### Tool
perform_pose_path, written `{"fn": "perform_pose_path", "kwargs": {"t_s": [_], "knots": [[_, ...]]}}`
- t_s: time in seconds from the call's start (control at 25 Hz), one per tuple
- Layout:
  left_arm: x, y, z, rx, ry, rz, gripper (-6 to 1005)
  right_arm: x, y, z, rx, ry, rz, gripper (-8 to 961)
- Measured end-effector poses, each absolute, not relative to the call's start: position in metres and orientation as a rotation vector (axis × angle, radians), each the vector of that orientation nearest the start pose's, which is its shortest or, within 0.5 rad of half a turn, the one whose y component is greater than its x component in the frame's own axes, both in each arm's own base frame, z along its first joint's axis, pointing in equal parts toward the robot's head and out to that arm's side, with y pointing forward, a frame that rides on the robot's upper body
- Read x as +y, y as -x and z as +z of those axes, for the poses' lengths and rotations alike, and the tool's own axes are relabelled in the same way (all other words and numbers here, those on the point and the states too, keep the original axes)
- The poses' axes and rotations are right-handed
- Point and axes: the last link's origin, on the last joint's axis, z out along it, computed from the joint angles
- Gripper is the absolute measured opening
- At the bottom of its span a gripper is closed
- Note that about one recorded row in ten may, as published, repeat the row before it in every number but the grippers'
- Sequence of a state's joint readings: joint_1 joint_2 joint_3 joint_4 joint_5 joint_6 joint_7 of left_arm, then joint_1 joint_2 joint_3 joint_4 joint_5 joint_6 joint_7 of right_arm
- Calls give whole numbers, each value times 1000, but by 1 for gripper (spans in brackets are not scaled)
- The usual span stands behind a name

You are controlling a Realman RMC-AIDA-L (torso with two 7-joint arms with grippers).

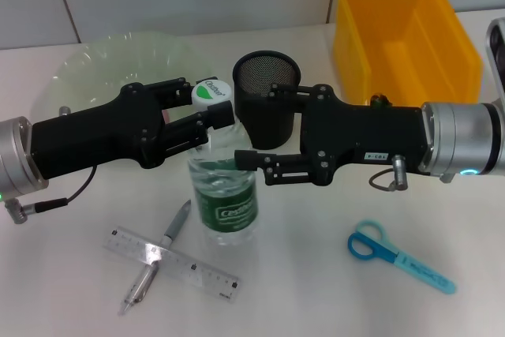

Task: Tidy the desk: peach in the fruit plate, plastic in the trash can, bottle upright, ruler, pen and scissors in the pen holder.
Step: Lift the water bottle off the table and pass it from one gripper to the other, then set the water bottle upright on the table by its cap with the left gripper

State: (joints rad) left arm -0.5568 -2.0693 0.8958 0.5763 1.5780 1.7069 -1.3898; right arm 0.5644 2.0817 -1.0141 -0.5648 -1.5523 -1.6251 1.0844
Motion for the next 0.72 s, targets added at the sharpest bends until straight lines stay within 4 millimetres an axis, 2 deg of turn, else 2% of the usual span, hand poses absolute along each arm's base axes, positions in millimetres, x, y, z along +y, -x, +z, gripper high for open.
{"fn": "perform_pose_path", "kwargs": {"t_s": [0.36, 0.72], "knots": [[325, 203, 1, -523, 2738, -1239, 454, 324, -201, -19, 135, 2736, 1101, 749], [324, 207, 4, -520, 2722, -1235, 453, 321, -215, -7, 185, 2656, 1110, 749]]}}
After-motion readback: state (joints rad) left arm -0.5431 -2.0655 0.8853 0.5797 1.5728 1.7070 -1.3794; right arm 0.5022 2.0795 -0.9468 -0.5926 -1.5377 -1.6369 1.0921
